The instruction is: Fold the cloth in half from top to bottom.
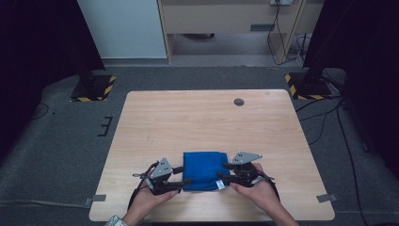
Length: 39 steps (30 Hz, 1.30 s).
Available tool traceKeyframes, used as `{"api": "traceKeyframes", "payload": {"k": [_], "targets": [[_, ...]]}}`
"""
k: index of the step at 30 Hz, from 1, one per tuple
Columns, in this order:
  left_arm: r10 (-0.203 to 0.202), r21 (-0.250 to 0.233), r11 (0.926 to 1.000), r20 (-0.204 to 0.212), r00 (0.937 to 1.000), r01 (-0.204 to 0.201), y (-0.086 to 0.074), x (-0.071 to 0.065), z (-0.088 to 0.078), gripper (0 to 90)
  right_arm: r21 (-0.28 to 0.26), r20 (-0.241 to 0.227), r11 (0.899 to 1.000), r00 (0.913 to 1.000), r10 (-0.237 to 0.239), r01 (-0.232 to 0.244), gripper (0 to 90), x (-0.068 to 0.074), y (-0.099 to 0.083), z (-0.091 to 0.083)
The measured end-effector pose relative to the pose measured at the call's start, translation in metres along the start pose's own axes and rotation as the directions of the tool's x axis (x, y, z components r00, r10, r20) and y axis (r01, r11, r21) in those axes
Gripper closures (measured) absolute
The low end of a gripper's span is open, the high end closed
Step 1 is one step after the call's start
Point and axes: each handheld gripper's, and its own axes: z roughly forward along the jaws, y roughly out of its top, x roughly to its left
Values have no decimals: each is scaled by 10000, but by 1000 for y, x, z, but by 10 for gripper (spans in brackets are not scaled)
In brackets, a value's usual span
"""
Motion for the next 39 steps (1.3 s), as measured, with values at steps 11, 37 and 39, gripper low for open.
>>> {"api": "traceKeyframes", "payload": {"k": [11,37,39], "targets": [[278,750,9969,-615,9977,-232,-2,8,19,381,516,526,9987,9986,-62,35,403,-3,-5,17],[221,1510,9885,-1330,9909,-18,-7,8,15,47,379,743,9979,9957,-553,526,75,3,-11,12],[69,1456,9893,-1343,9909,128,-6,9,15,45,229,818,9992,9960,-361,343,68,-1,-8,11]]}}
